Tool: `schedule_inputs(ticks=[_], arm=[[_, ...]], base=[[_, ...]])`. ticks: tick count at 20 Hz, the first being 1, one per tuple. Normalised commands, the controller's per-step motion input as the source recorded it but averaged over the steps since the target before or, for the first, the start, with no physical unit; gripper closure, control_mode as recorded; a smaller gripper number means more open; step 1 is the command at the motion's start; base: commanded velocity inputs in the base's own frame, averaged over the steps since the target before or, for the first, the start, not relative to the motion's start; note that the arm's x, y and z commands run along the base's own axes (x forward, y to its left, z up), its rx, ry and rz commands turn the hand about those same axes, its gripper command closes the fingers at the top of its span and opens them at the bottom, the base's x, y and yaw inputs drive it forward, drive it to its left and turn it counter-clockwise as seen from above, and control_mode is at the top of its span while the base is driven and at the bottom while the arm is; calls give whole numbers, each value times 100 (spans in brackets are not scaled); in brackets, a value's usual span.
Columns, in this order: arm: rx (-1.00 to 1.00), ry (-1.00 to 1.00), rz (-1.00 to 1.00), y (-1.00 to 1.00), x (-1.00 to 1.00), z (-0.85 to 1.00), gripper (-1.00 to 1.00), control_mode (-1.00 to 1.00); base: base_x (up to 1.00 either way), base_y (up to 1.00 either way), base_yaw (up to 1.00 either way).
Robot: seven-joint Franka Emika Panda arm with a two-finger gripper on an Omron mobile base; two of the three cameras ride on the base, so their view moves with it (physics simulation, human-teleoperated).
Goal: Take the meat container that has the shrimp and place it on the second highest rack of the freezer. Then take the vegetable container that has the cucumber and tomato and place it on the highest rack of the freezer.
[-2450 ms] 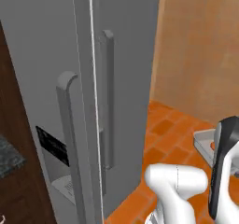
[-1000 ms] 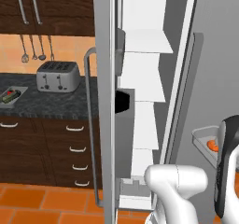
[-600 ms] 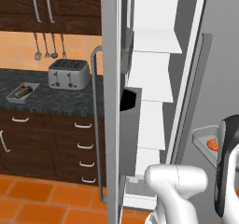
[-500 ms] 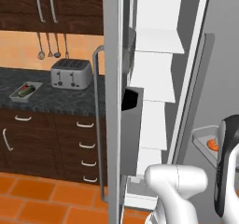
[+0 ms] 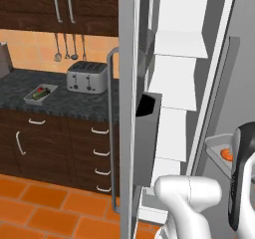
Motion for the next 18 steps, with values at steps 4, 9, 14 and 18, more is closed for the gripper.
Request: schedule_inputs(ticks=[4,9,14,18], arm=[[0,0,0,0,0,0,100,100],[6,-1,7,1,31,57,100,-100],[7,0,1,20,73,78,100,-100],[8,0,0,29,87,56,100,-100]], base=[[3,0,15],[2,0,3],[0,0,0],[0,0,0]])
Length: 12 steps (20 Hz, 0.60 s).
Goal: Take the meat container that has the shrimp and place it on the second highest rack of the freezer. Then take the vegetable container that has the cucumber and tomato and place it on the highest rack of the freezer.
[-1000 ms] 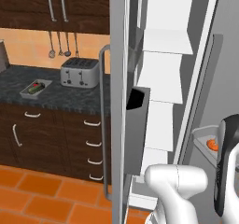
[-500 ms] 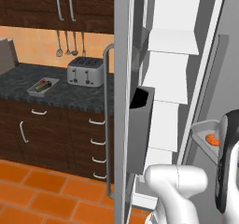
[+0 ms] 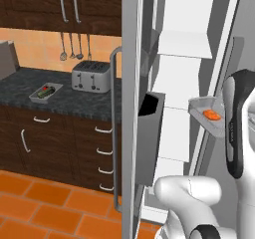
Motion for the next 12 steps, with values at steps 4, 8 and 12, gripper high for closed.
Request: schedule_inputs(ticks=[4,8,12], arm=[[14,0,-7,21,70,15,100,-100],[13,-1,-13,33,66,-11,100,-100],[0,-6,-17,16,65,-9,100,-100]], base=[[0,0,0],[0,0,0],[0,0,0]])
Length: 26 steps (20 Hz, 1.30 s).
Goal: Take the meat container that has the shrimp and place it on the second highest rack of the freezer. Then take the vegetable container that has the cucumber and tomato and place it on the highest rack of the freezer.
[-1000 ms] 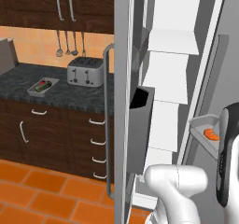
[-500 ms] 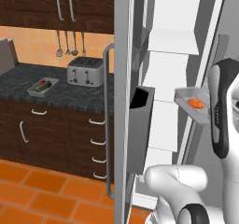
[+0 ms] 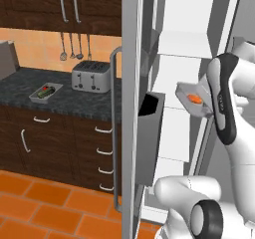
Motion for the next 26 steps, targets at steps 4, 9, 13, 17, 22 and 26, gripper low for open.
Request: schedule_inputs(ticks=[4,9,13,17,22,26], arm=[[0,0,-16,-4,35,-2,100,-100],[0,0,-11,-33,9,-3,100,-100],[0,0,1,-19,25,-23,100,-100],[0,0,5,0,65,-22,100,-100],[-1,0,3,-2,57,-19,100,-100],[0,1,2,-7,69,-3,100,-100]], base=[[0,0,0],[0,0,0],[0,0,0],[0,0,0],[0,0,0],[0,0,0]])
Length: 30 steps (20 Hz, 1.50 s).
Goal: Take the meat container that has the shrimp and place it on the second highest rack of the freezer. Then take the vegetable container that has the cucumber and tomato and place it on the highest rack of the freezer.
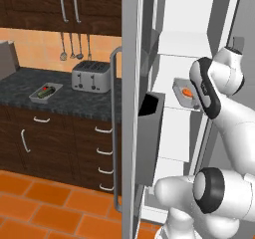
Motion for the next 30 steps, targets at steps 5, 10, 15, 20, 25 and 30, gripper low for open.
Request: schedule_inputs(ticks=[5,10,15,20,25,30], arm=[[-4,0,1,-16,40,-29,100,-100],[-4,0,0,-22,16,-32,100,-100],[-3,0,0,-1,4,-35,100,-100],[-2,0,-2,0,46,-17,100,-100],[0,0,-1,-1,54,-9,100,-100],[-1,0,-1,-2,38,-21,100,-100]], base=[[0,0,0],[0,0,0],[0,0,0],[0,0,0],[0,0,0],[0,0,0]])
